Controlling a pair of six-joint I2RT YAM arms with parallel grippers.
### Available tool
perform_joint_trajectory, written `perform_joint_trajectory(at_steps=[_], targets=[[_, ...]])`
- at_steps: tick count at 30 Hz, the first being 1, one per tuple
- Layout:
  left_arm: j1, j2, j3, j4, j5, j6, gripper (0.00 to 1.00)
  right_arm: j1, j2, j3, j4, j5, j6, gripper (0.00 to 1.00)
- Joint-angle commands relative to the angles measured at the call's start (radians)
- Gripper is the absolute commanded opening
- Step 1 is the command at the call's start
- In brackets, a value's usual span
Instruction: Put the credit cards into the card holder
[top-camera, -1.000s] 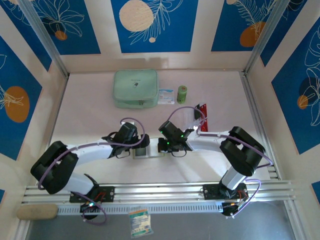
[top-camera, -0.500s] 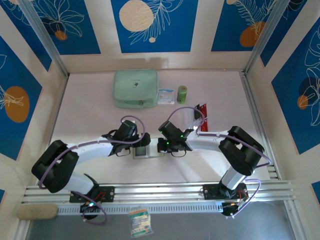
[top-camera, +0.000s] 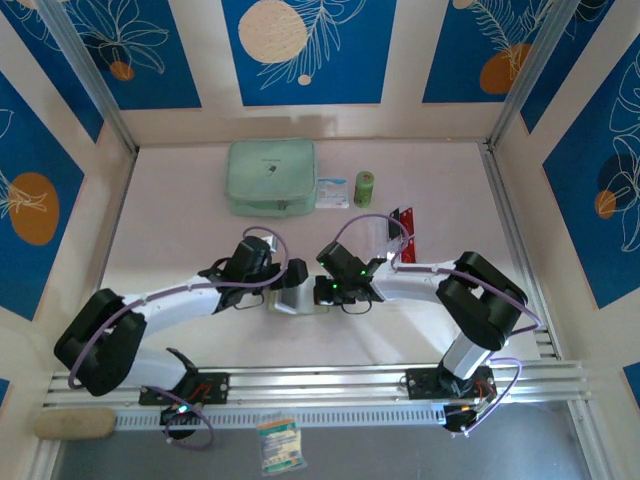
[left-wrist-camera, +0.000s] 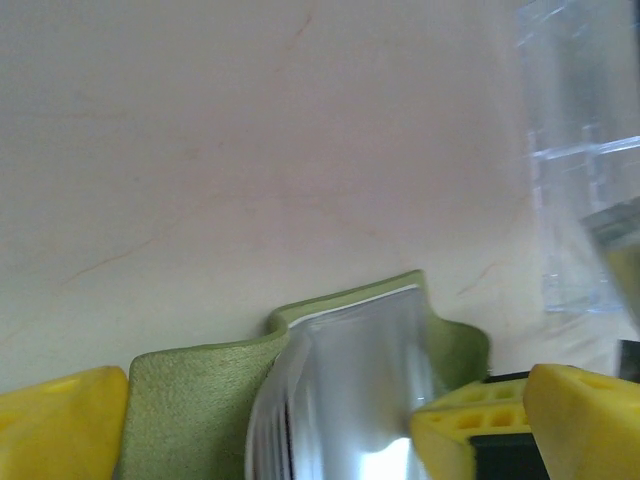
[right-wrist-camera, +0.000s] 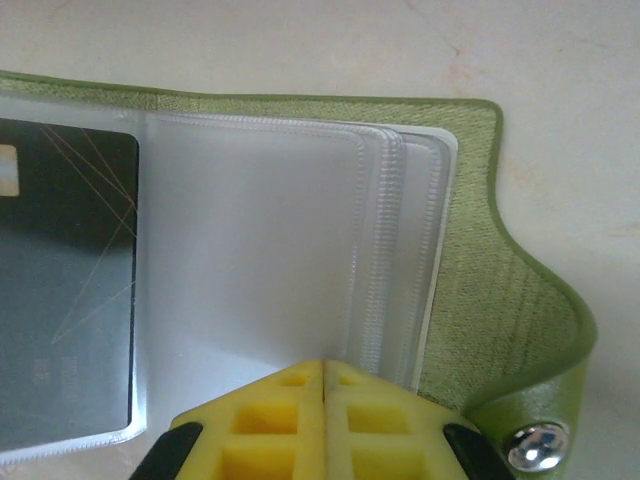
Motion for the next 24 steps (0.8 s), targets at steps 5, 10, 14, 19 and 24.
perform_joint_trajectory(at_steps=[5, 10, 14, 19, 24], targets=[[-0.008, -0.040, -0.032, 0.150, 0.091, -0.094, 1.00, -0.012, -0.004, 0.019, -0.071, -0.016, -0.010, 0.03], [-0.013, -0.043, -0.036, 0.163, 0.090, -0.103, 1.00, -0.028, -0.074, 0.055, -0.110, -0.024, -0.032, 0.05], [-0.014, -0.049, -0.039, 0.164, 0.090, -0.103, 1.00, -0.046, -0.154, 0.063, -0.143, -0.021, -0.044, 0.10], [-0.014, -0.054, -0.039, 0.168, 0.092, -0.106, 1.00, -0.075, -0.219, 0.047, -0.178, -0.002, -0.045, 0.14], [-0.015, -0.057, -0.037, 0.170, 0.092, -0.109, 1.00, -0.083, -0.218, 0.024, -0.194, 0.026, -0.051, 0.29]])
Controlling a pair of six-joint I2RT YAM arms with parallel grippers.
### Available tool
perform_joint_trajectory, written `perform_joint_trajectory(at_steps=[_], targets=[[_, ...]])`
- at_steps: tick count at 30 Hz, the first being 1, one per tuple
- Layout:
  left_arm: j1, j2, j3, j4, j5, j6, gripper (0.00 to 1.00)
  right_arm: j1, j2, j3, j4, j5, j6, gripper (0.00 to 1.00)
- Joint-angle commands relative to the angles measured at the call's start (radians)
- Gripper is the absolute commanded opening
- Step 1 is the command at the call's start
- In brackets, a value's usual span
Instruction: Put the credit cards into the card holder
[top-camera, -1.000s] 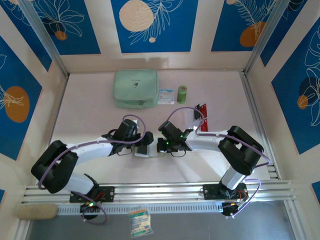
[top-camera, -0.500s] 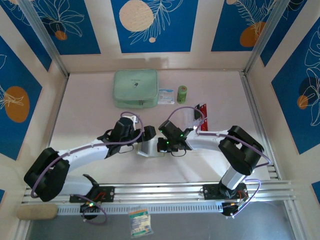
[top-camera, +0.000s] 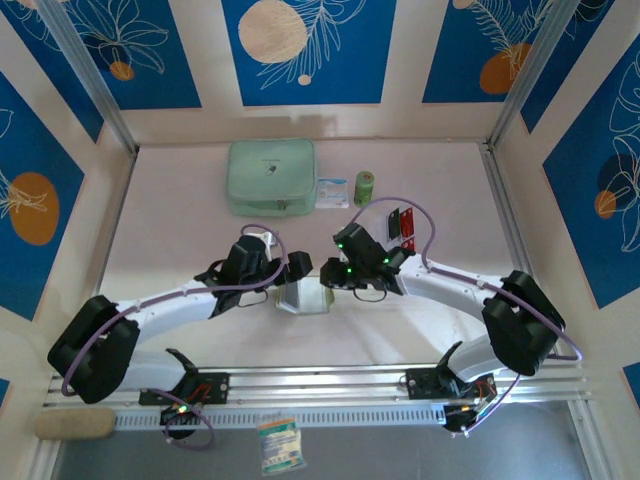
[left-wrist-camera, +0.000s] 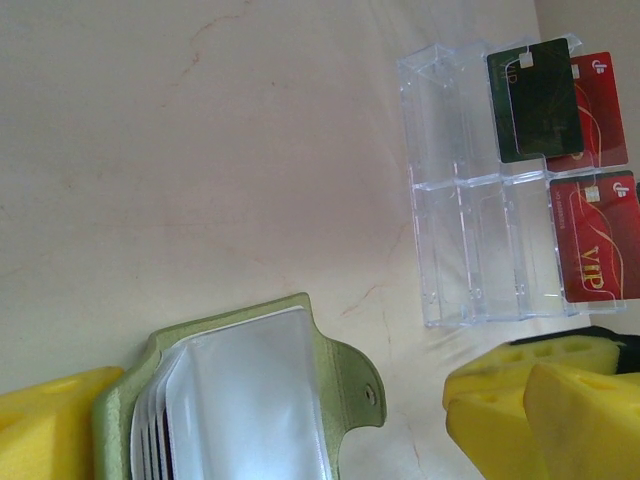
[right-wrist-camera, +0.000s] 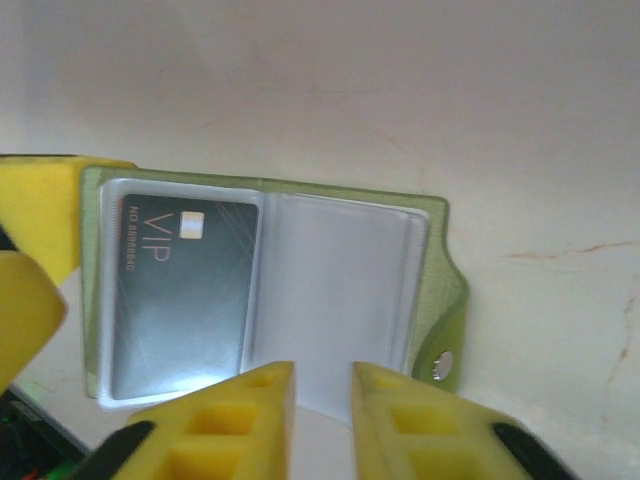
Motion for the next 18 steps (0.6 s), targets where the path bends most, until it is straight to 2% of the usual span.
perform_joint_trajectory(at_steps=[1, 4, 12, 15, 18], targets=[[-0.007, -0.023, -0.004, 0.027, 0.022, -0.010, 1.00, -0.003, 0.007, -0.011, -0.046, 0.019, -0.011, 0.35], [-0.009, -0.025, -0.002, 0.025, 0.022, -0.010, 1.00, 0.003, 0.044, -0.008, -0.043, 0.025, -0.015, 0.48], [-0.015, -0.035, 0.017, 0.007, 0.022, -0.011, 1.00, 0.006, 0.141, 0.006, -0.025, 0.046, -0.022, 0.49], [-0.020, -0.036, 0.027, 0.003, 0.024, -0.012, 1.00, -0.006, 0.151, 0.000, -0.009, 0.046, -0.017, 0.36], [-0.033, -0.027, 0.044, 0.003, 0.030, -0.015, 1.00, -0.026, 0.149, -0.018, 0.022, 0.020, -0.011, 0.14]])
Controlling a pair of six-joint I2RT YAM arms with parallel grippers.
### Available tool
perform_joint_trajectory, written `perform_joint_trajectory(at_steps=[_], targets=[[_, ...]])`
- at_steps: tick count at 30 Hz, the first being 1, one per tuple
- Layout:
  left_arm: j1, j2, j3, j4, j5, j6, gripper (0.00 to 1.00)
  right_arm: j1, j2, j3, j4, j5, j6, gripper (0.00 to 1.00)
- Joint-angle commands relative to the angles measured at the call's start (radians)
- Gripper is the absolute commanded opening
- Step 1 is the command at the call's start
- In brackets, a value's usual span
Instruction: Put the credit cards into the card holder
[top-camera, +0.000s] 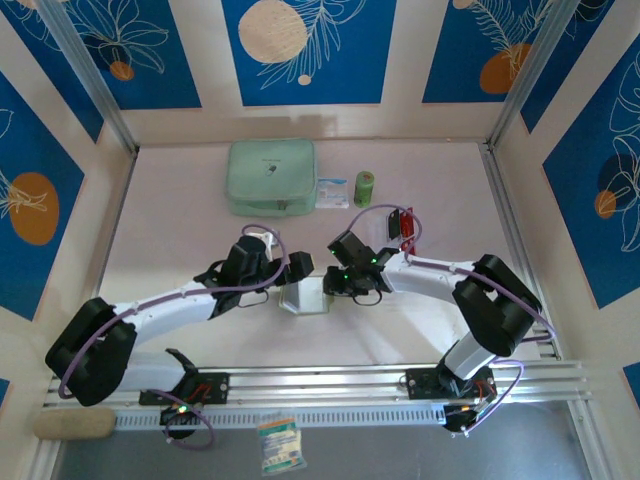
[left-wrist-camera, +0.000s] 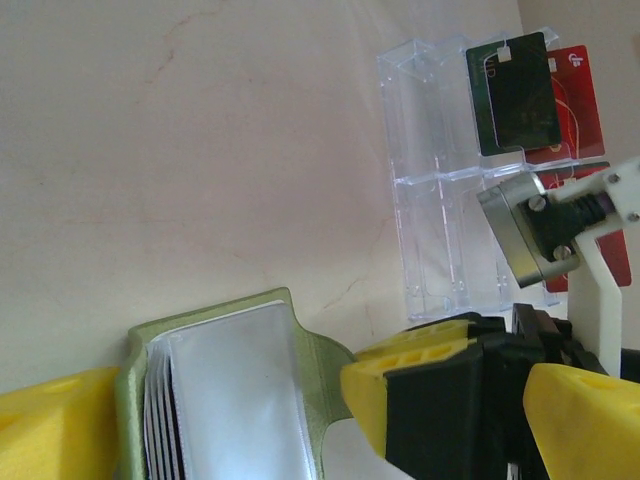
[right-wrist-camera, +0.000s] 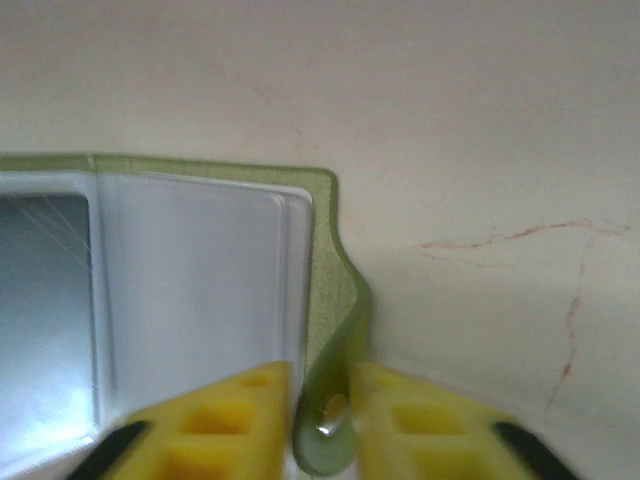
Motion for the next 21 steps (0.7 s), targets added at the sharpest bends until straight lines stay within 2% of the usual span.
perform_joint_trajectory(at_steps=[1, 4, 14, 15, 17, 19, 21], targets=[[-0.024, -0.003, 0.047, 0.010, 0.024, -0.016, 1.00, -0.027, 0.002, -0.024, 0.046, -0.034, 0.001, 0.09], [-0.051, 0.024, 0.071, 0.023, 0.021, -0.021, 1.00, -0.054, -0.002, -0.056, 0.112, -0.098, 0.011, 0.00], [-0.132, 0.173, 0.126, 0.080, -0.010, -0.028, 1.00, -0.096, -0.014, -0.093, 0.176, -0.168, 0.040, 0.00], [-0.136, 0.184, 0.119, 0.089, -0.015, -0.032, 1.00, -0.099, -0.021, -0.097, 0.174, -0.171, 0.042, 0.02], [-0.143, 0.210, 0.098, 0.114, -0.027, -0.043, 1.00, -0.108, -0.059, -0.109, 0.165, -0.170, 0.045, 0.15], [-0.150, 0.225, 0.077, 0.130, -0.046, -0.050, 1.00, -0.116, -0.102, -0.120, 0.137, -0.162, 0.049, 0.22], [-0.157, 0.236, 0.052, 0.146, -0.067, -0.062, 1.00, -0.128, -0.144, -0.134, 0.104, -0.152, 0.052, 0.25]])
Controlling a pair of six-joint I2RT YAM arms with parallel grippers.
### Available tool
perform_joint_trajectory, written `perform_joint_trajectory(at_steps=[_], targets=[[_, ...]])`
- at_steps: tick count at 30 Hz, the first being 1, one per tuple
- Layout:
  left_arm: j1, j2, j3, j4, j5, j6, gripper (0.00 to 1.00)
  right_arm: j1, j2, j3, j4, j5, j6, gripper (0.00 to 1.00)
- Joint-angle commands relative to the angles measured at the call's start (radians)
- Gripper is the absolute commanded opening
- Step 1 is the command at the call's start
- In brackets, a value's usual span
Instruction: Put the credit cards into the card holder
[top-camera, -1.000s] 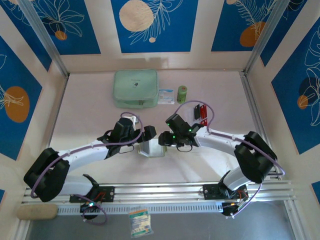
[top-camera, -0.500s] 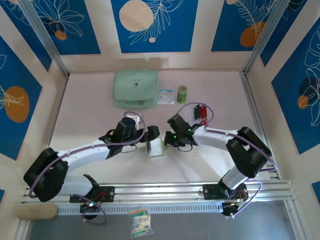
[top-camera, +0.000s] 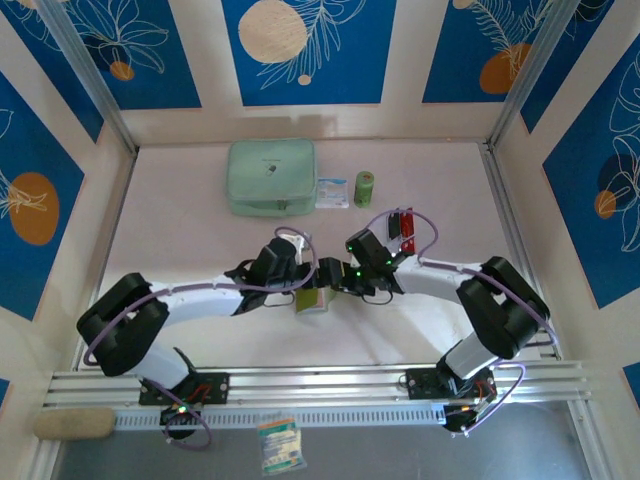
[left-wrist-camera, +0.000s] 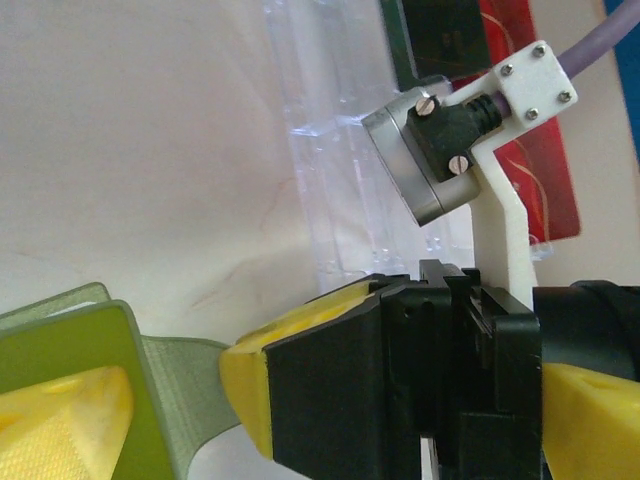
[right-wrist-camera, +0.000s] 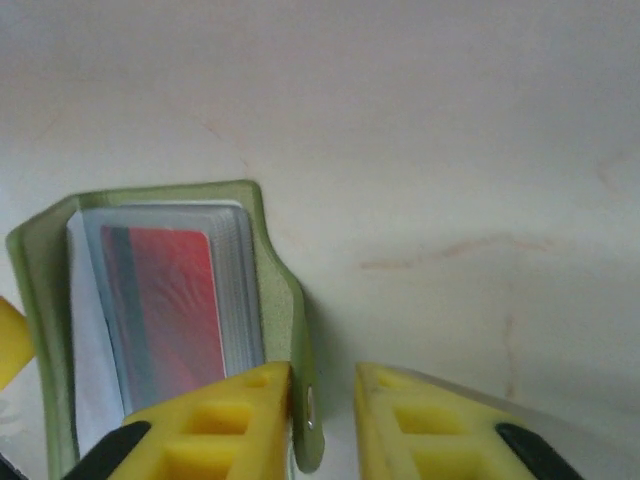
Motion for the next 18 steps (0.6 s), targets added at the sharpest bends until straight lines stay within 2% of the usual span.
perform_joint_trajectory(at_steps=[1, 8, 18], targets=[[-0.009, 0.039, -0.059, 0.003, -0.070, -0.025, 1.00, -0.024, -0.106, -0.016, -0.045, -0.018, 0.010, 0.25], [-0.015, 0.053, -0.083, 0.018, -0.090, -0.037, 1.00, -0.061, -0.238, -0.061, -0.098, -0.002, 0.034, 0.25], [-0.009, -0.023, 0.009, -0.073, -0.096, 0.036, 1.00, -0.063, -0.360, -0.081, -0.155, 0.029, 0.060, 0.24]])
